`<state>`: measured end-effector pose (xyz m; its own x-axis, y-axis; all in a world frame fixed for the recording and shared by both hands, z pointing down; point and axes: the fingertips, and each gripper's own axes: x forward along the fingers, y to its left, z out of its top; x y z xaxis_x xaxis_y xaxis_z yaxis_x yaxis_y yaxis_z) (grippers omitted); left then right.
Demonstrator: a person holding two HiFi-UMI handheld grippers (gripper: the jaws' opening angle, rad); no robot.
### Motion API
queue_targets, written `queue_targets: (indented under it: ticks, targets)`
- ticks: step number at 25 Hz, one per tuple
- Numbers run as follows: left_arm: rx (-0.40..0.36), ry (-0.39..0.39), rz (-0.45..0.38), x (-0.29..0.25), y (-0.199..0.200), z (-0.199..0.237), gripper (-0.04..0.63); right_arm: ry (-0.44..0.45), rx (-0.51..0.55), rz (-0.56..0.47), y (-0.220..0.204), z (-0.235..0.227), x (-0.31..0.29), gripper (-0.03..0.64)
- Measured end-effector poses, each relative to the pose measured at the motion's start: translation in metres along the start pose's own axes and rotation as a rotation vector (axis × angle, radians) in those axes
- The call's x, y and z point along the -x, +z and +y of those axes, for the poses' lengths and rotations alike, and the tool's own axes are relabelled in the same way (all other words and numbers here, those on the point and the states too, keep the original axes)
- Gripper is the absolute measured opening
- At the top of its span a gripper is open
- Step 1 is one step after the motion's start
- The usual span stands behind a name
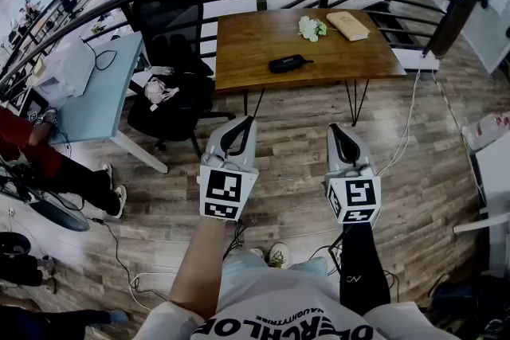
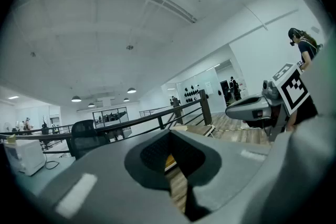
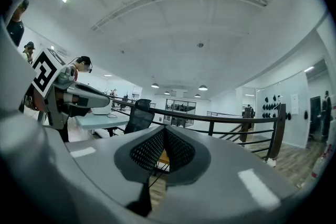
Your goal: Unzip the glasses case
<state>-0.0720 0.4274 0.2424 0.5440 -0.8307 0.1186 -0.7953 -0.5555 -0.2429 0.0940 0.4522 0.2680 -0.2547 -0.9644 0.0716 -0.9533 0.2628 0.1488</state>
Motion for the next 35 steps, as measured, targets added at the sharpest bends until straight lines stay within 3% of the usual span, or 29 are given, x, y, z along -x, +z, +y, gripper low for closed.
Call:
queue_targets:
  ticks: [15, 24, 25, 28, 35]
  targets:
    - [0.0, -0.007, 0.012, 0.002, -0.006, -0.009, 0.11, 0.0, -0.018, -0.017, -0.002, 0.0, 0.009, 0.031]
    - [-0.003, 0.006, -0.003, -0.002, 0.001, -0.015, 0.112, 0.009, -0.014, -0.021, 0.0, -0.007, 0.009, 0.072]
    - [-0.002, 0.005, -0.007, -0.002, 0.002, -0.015, 0.117, 0.01, -0.014, -0.022, 0.0, -0.008, 0.009, 0.082]
    - [0.004, -0.008, -0.002, -0.006, 0.0, -0.018, 0.233, 0.012, -0.015, -0.022, -0.002, -0.01, 0.009, 0.114]
    - [0.003, -0.026, -0.016, -0.025, 0.0, -0.017, 0.236, 0.011, -0.019, -0.017, -0.009, -0.018, -0.002, 0.14]
